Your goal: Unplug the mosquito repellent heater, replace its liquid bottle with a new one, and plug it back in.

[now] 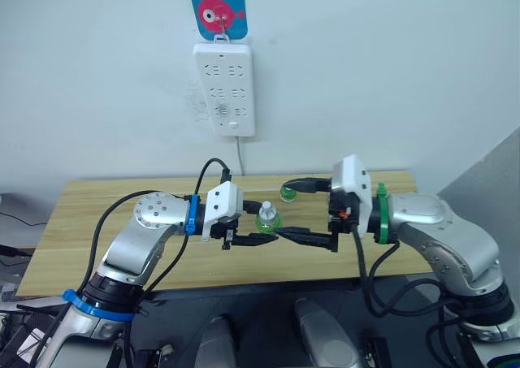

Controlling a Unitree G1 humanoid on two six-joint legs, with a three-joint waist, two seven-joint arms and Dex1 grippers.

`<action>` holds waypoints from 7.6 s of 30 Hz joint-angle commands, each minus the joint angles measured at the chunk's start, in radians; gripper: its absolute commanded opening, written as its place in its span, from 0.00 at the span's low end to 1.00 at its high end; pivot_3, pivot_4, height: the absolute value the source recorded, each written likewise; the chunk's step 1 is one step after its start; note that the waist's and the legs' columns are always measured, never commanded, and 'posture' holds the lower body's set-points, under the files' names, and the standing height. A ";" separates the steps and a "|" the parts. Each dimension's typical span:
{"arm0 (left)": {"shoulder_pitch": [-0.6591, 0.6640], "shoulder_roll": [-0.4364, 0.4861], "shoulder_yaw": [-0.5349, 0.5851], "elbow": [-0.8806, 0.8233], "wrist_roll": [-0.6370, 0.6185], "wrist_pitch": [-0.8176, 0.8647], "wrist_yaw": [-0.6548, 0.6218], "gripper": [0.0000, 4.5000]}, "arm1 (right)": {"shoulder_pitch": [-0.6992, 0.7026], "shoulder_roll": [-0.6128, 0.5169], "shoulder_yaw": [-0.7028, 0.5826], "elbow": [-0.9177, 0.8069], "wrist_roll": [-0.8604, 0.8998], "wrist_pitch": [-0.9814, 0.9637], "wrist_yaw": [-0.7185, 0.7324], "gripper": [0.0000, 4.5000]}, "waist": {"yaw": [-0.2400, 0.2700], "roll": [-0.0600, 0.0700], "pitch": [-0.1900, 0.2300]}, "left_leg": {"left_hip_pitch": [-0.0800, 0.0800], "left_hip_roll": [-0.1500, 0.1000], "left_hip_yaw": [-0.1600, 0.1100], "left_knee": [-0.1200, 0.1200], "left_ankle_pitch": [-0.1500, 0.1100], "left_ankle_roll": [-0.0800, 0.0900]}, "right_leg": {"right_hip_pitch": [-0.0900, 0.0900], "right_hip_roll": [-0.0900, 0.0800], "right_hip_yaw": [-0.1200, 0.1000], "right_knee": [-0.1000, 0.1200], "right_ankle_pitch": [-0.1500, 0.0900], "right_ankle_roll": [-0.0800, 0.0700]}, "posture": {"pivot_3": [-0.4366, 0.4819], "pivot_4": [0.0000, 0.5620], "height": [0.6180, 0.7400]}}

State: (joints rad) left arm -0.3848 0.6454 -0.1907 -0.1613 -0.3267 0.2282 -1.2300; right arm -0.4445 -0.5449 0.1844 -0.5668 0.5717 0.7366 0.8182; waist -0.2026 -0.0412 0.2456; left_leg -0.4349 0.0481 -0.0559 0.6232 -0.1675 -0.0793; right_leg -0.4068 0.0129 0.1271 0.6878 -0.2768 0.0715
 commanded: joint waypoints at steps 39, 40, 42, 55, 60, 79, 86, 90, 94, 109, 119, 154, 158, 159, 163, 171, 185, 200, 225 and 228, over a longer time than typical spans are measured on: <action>0.183 0.152 0.076 0.001 0.068 -0.012 0.018 0.50 | 0.189 0.192 0.007 0.451 -0.371 -0.623 -0.224 0.05 | 0.005 0.003 0.004 | 0.000 0.001 0.003 -0.015 0.000 0.000 | -0.005 -0.001 0.000 -0.007 0.000 0.000 | 0.28 0.46 0.94; 0.205 0.167 0.089 -0.015 0.061 -0.002 0.020 0.50 | 0.194 0.216 0.009 0.532 -0.405 -0.688 -0.246 0.05 | 0.004 0.003 0.006 | 0.000 0.001 0.003 -0.015 0.000 0.000 | -0.005 -0.001 0.000 -0.007 0.000 0.000 | 0.29 0.47 0.94; 0.246 0.194 0.115 -0.051 0.045 0.019 0.021 0.50 | 0.191 0.259 0.003 0.659 -0.448 -0.780 -0.286 0.05 | 0.008 0.006 0.012 | 0.001 0.002 0.003 -0.015 0.000 0.000 | -0.005 0.000 0.000 -0.006 0.000 -0.001 | 0.31 0.50 0.94; 0.401 0.273 0.207 -0.240 -0.027 0.139 0.049 0.50 | -0.015 0.373 -0.043 1.316 -0.560 -1.110 -0.392 0.05 | 0.061 0.011 0.052 | 0.002 0.001 0.003 -0.016 0.000 0.000 | -0.004 -0.001 0.000 -0.006 -0.003 -0.006 | 0.40 0.59 0.94; 0.404 0.274 0.211 -0.253 -0.031 0.155 0.056 0.50 | -0.026 0.386 -0.079 1.397 -0.533 -1.134 -0.362 0.22 | 0.082 0.010 0.058 | 0.002 0.001 0.003 -0.017 0.000 0.000 | -0.004 -0.001 0.000 -0.006 -0.004 -0.007 | 0.41 0.59 0.94; 0.023 0.059 -0.002 0.056 0.019 0.006 -0.026 0.50 | 0.196 0.018 0.054 0.054 -0.205 -0.317 0.005 0.75 | 0.077 0.009 0.059 | 0.001 0.001 0.002 -0.014 0.000 -0.001 | -0.004 -0.001 -0.001 -0.006 -0.004 -0.006 | 0.21 0.43 0.94; -0.069 0.005 -0.047 0.112 0.023 0.002 -0.072 0.50 | 0.082 -0.010 0.092 0.012 -0.153 -0.153 0.023 0.75 | 0.050 0.001 0.052 | 0.000 0.001 0.001 -0.013 0.000 -0.001 | -0.003 -0.001 -0.002 -0.006 -0.003 -0.004 | 0.19 0.40 0.94; -0.095 -0.019 -0.046 0.116 0.019 0.011 -0.074 0.50 | 0.047 0.016 0.119 0.050 -0.178 -0.162 0.015 0.75 | 0.035 0.001 0.051 | -0.001 0.001 0.001 -0.013 0.000 -0.001 | -0.004 -0.001 -0.002 -0.006 -0.003 -0.004 | 0.19 0.39 0.94; -0.101 -0.024 -0.043 0.105 0.015 0.014 -0.080 0.50 | 0.032 0.053 0.133 0.082 -0.192 -0.164 -0.002 0.75 | 0.029 0.001 0.051 | -0.001 0.001 0.000 -0.013 0.000 -0.001 | -0.003 -0.001 -0.002 -0.006 -0.003 -0.003 | 0.19 0.39 0.94; -0.134 -0.072 -0.033 0.121 0.017 0.000 -0.061 0.50 | 0.016 0.078 0.147 0.123 -0.231 -0.182 0.008 0.19 | 0.017 0.001 0.049 | -0.001 0.000 -0.001 -0.012 0.000 -0.001 | -0.003 -0.001 -0.003 -0.005 0.000 -0.005 | 0.20 0.36 0.94; -0.120 -0.084 -0.011 0.153 0.044 0.000 -0.005 0.50 | 0.006 0.063 0.113 0.128 -0.236 -0.224 0.027 0.19 | 0.005 0.002 0.033 | 0.000 0.000 -0.001 -0.012 0.000 -0.001 | -0.002 -0.001 -0.003 -0.005 0.001 -0.006 | 0.20 0.34 0.94; -0.002 -0.504 0.463 -0.092 -1.183 0.878 0.958 0.93 | 0.032 0.317 -0.461 0.180 1.024 0.219 -0.841 0.19 | 0.005 0.002 0.029 | 0.000 -0.001 -0.003 0.005 0.000 0.000 | 0.000 0.001 -0.001 0.008 -0.001 -0.001 | 0.22 0.34 0.94; -0.011 -0.494 0.441 -0.078 -1.245 0.848 1.013 0.93 | 0.042 0.289 -0.439 0.180 1.076 0.201 -0.852 0.19 | 0.004 0.002 0.029 | 0.000 -0.001 -0.003 0.005 0.000 0.000 | 0.000 0.001 -0.001 0.008 -0.001 -0.001 | 0.22 0.34 0.94; -0.012 -0.492 0.436 -0.077 -1.256 0.841 1.023 0.93 | 0.045 0.281 -0.433 0.179 1.085 0.196 -0.853 0.19 | 0.005 0.002 0.029 | 0.000 -0.001 -0.002 0.005 0.000 0.000 | 0.000 0.001 -0.001 0.008 -0.001 -0.001 | 0.22 0.33 0.94; -0.016 -0.491 0.400 -0.077 -1.271 0.822 1.032 0.93 | 0.064 0.258 -0.413 0.175 1.103 0.175 -0.845 0.19 | 0.005 0.002 0.027 | 0.000 -0.001 -0.002 0.005 0.000 0.000 | 0.000 0.001 0.000 0.007 -0.001 -0.001 | 0.21 0.33 0.94; -0.014 -0.484 0.366 -0.079 -1.287 0.785 1.047 0.93 | 0.068 0.236 -0.375 0.165 1.118 0.133 -0.849 0.19 | 0.004 0.002 0.025 | 0.000 -0.001 -0.001 0.005 0.000 0.000 | 0.000 0.001 0.000 0.006 -0.001 -0.001 | 0.21 0.33 0.94; 0.000 -0.468 0.340 -0.071 -1.325 0.746 1.068 0.53 | 0.039 0.225 -0.328 0.152 1.160 0.076 -0.895 0.19 | 0.005 0.003 0.024 | -0.002 -0.001 -0.001 0.002 0.000 0.000 | 0.000 0.001 0.000 0.000 -0.001 0.000 | 0.21 0.33 0.94; 0.018 -0.432 0.310 -0.084 -1.300 0.732 1.020 0.53 | 0.070 0.158 -0.312 0.142 1.246 0.061 -0.891 0.19 | 0.005 0.003 0.023 | -0.002 -0.001 -0.001 0.002 0.000 0.000 | 0.000 0.001 0.001 -0.001 -0.001 0.000 | 0.21 0.33 0.94; 0.258 -0.109 0.035 -0.021 -0.096 -0.073 0.374 0.52 | -0.237 -0.290 0.218 0.569 -0.091 0.329 -0.410 1.00 | 0.007 0.003 0.023 | -0.003 0.000 0.019 -0.013 0.000 0.000 | -0.013 0.000 0.019 -0.008 0.002 0.002 | 0.25 0.42 0.94; 0.277 -0.121 0.040 -0.015 -0.081 -0.093 0.366 0.52 | -0.299 -0.221 0.213 0.684 -0.118 0.392 -0.369 1.00 | 0.008 0.003 0.023 | -0.003 0.000 0.019 -0.013 0.000 0.000 | -0.013 0.000 0.020 -0.008 0.002 0.002 | 0.26 0.42 0.94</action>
State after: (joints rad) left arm -0.1144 0.5336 -0.1543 -0.1572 -0.4164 0.1643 -0.8527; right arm -0.7186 -0.7775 0.4115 0.0830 0.4784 1.0965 0.4253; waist -0.1947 -0.0383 0.2687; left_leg -0.4379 0.0478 -0.0365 0.6101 -0.1678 -0.0790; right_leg -0.4199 0.0128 0.1469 0.6798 -0.2744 0.0738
